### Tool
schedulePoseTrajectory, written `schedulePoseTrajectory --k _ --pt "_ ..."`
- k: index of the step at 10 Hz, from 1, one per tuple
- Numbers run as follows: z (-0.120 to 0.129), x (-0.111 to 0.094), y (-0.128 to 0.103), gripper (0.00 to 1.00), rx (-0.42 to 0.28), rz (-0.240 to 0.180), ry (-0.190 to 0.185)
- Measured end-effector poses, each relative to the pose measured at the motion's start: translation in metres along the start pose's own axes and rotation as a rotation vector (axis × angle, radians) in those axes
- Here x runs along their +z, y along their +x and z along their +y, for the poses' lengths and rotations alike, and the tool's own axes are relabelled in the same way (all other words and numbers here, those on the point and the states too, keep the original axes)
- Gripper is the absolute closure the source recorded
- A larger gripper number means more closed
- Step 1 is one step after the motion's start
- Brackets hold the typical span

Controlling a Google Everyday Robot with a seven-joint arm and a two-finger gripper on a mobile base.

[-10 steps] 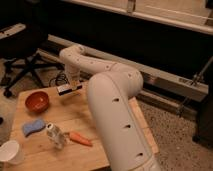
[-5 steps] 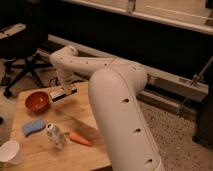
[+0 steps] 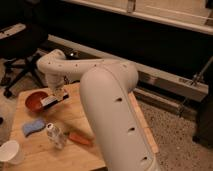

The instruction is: Place the eraser on the white sponge

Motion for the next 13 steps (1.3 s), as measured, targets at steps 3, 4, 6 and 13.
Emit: schedulePoseTrajectory --k 3,4,6,13 --pt "-0.008 0.015 -0.034 1.0 -0.028 -0.026 -0.034" --pt "-0.009 0.016 -0.039 1.0 -0.033 -0.031 -0.04" --pt "-0.006 0.014 -0.057 1.0 -0.059 -0.048 -0.067" --pt "0.039 0.017 -0.097 1.0 -0.172 -0.059 -0.153"
